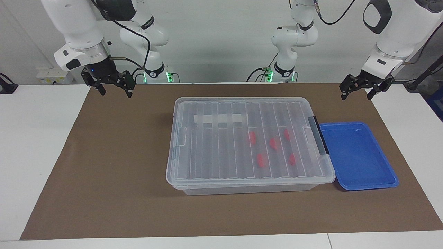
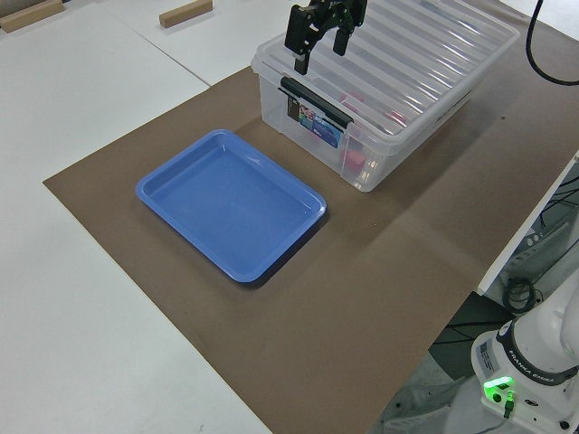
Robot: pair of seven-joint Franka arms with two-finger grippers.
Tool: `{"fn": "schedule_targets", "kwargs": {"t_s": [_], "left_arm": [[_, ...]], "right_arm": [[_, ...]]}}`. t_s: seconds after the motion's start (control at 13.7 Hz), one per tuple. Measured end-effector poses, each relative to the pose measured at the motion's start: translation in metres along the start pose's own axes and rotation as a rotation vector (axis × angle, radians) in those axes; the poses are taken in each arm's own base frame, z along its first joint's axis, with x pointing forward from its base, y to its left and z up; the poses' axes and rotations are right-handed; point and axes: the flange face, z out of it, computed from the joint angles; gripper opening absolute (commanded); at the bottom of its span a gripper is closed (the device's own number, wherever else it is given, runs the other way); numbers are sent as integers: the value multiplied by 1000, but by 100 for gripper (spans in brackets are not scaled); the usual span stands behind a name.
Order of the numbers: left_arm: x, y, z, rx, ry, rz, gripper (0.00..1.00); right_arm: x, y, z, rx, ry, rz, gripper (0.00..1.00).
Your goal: Place red block in blue tray from box
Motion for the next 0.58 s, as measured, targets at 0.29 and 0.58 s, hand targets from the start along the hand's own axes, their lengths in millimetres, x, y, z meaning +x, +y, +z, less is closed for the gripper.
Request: {"fn": "schedule_targets", "kwargs": {"t_s": [0.29,0.58], "left_arm": [[0,0,0,0,0,0,100],[0,0,0,0,0,0,100]], "right_arm": [[2,0,-1,4,19,0,100],[8,-4,5,12,61,-1,100]]}}
